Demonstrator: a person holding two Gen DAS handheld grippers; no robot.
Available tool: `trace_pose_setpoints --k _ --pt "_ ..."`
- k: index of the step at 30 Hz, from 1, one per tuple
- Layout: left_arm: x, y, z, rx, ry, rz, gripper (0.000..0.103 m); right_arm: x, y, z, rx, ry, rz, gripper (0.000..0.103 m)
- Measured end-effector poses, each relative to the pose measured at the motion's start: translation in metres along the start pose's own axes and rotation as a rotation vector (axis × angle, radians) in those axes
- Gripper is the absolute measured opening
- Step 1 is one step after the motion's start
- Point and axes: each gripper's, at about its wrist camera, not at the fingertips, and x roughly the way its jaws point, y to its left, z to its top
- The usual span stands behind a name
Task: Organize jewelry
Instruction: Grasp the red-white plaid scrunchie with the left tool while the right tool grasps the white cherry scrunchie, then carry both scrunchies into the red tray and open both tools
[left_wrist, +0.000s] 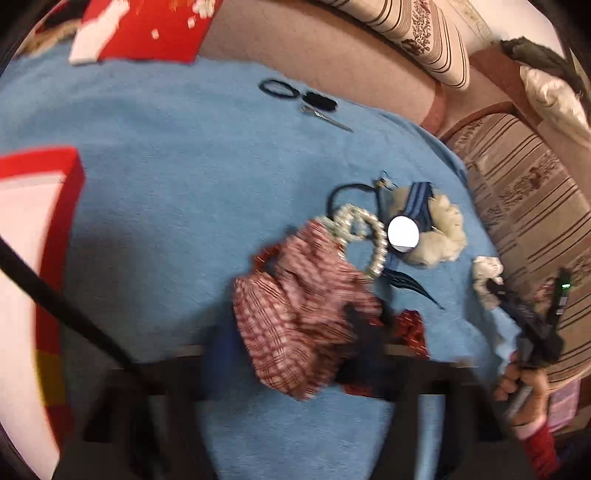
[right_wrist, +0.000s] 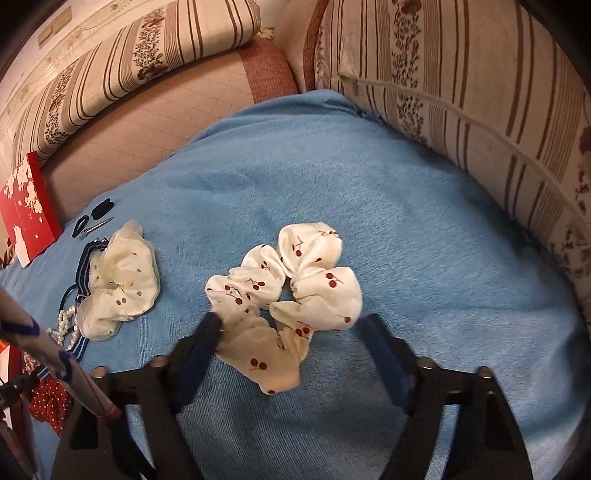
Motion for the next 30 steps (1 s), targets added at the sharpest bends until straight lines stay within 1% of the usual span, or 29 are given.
trace_pose_setpoints --k 1,2,3,4,5,6,8,11,15,18,24,30 --pt "0.000 0.001 0.000 -0.014 0.003 -0.007 0.022 0.001 0.000 -0.001 0.000 0.003 0.002 0.061" --pt "-0.002 0.002 0.000 -0.033 -0.003 -0.013 0.017 0.002 0.001 -0.001 0.000 0.005 0.009 0.043" --pt "-0.005 0.003 -0.001 -0.048 -0.005 -0.017 0.014 0.002 0.002 -0.001 -0.001 0.010 0.021 0.033" --pt "-0.007 0.002 -0.002 -0.057 -0.009 -0.020 0.014 0.002 0.002 -0.002 -0.001 0.014 0.033 0.024" --pt "-0.012 0.001 -0.003 -0.064 -0.019 -0.025 0.013 0.001 0.002 -0.002 -0.001 0.014 0.042 0.018" --pt "-0.019 -0.002 -0.004 -0.063 -0.028 -0.024 0.013 -0.002 0.003 -0.002 -0.004 0.013 0.057 0.015" --pt "-0.030 -0.009 -0.005 -0.053 -0.045 -0.027 0.013 -0.009 0.005 -0.002 -0.015 0.002 0.070 0.013" --pt "-0.057 -0.021 -0.008 -0.034 -0.084 -0.042 0.013 -0.026 0.008 0.000 -0.025 -0.025 0.080 0.012" --pt "-0.096 -0.030 -0.015 -0.005 -0.141 -0.054 0.013 -0.061 0.013 0.001 -0.038 -0.067 0.117 0.012" --pt "-0.127 -0.028 -0.024 0.001 -0.179 -0.054 0.013 -0.088 0.023 -0.001 -0.063 -0.096 0.147 0.012" --pt "-0.175 -0.010 -0.039 -0.005 -0.248 0.035 0.013 -0.129 0.059 -0.013 -0.132 -0.121 0.218 0.012" --pt "-0.217 0.033 -0.056 -0.076 -0.297 0.124 0.013 -0.148 0.120 -0.033 -0.238 -0.116 0.294 0.012"
